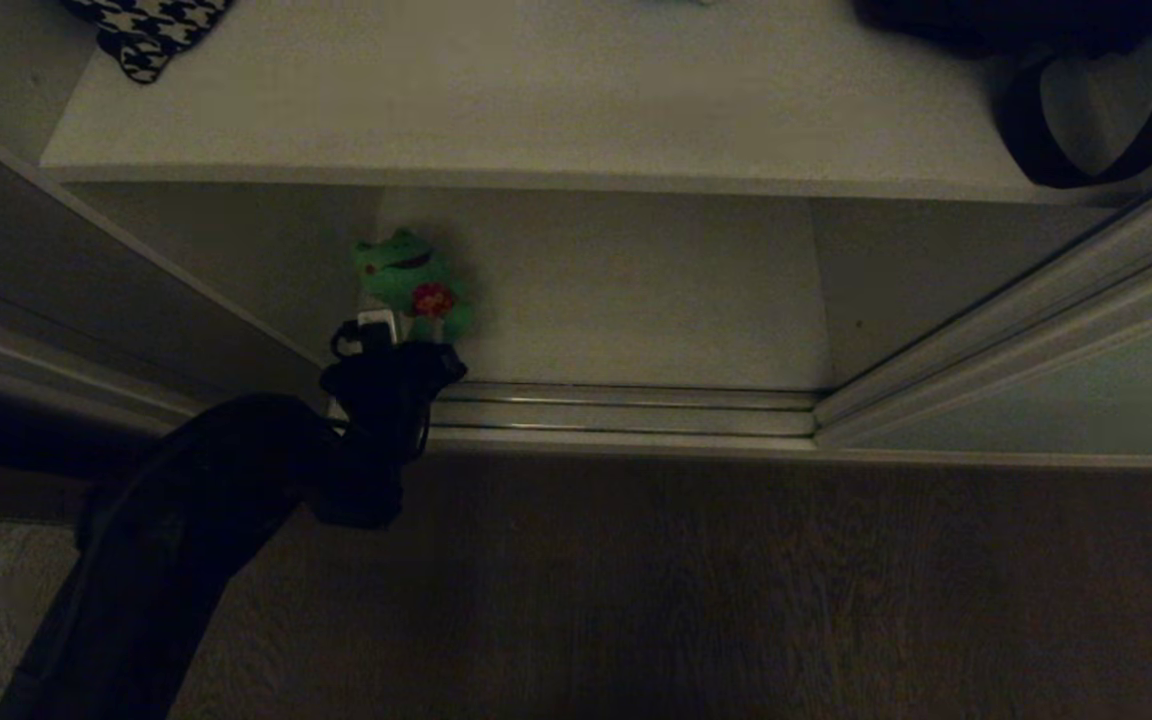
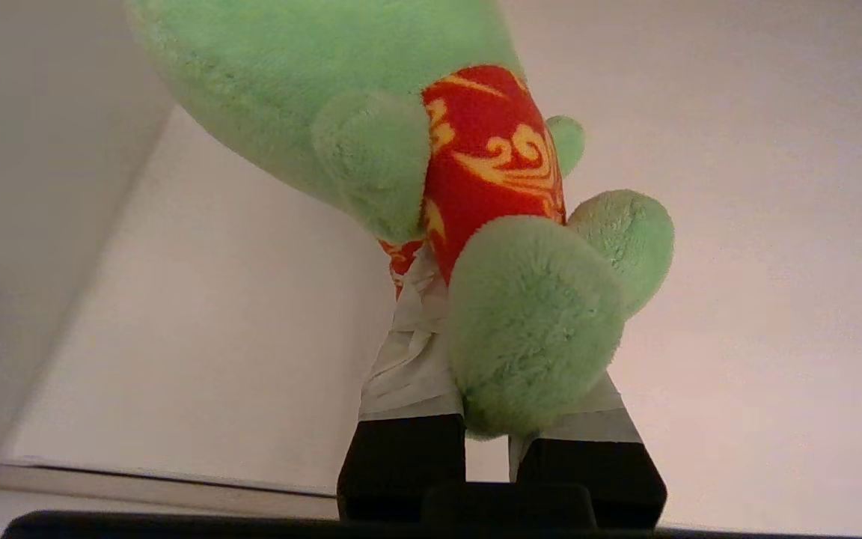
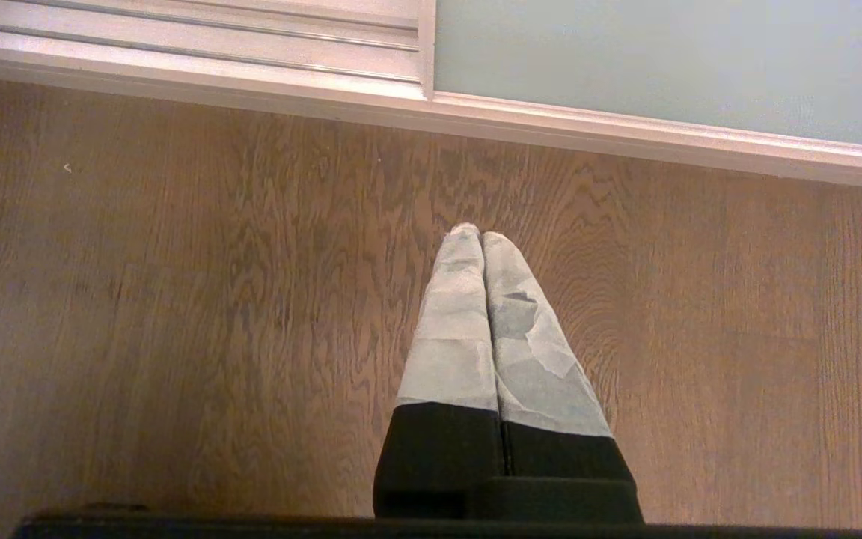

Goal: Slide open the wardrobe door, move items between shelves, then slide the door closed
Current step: Place the green doll on the lower shelf

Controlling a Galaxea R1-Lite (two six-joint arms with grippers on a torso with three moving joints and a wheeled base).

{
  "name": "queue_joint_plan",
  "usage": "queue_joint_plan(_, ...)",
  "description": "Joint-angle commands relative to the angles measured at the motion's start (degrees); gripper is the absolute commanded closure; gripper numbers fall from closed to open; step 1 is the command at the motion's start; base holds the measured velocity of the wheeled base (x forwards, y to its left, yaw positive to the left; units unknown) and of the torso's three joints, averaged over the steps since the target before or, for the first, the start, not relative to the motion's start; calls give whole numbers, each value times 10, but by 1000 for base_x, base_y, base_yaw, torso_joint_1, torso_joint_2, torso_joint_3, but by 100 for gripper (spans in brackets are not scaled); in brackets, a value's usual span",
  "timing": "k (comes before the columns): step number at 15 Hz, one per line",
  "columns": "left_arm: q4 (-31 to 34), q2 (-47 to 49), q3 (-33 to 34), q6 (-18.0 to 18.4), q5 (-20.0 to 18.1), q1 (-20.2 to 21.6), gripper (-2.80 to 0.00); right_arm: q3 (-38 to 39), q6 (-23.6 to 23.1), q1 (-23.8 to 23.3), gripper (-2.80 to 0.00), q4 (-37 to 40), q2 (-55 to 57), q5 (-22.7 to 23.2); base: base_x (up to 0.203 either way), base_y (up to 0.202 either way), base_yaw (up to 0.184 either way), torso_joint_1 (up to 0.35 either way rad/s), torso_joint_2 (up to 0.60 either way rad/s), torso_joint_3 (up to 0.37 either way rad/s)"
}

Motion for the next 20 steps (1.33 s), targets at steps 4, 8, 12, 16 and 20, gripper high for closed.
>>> queue_joint_plan(4,23,106,-129,-5,7,12,0,0,0,0,0,0,0,0,0,0,0,0,0,0)
queue_joint_plan(8,48,121,-177,-12,20,19,0,0,0,0,0,0,0,0,0,0,0,0,0,0)
queue_joint_plan(12,58,124,-193,-13,20,19,0,0,0,0,0,0,0,0,0,0,0,0,0,0)
queue_joint_plan(16,68,118,-207,-15,30,17,-280,0,0,0,0,0,1,0,0,0,0,0,0,0)
queue_joint_plan(20,74,111,-207,-16,32,9,-280,0,0,0,0,0,2,0,0,0,0,0,0,0)
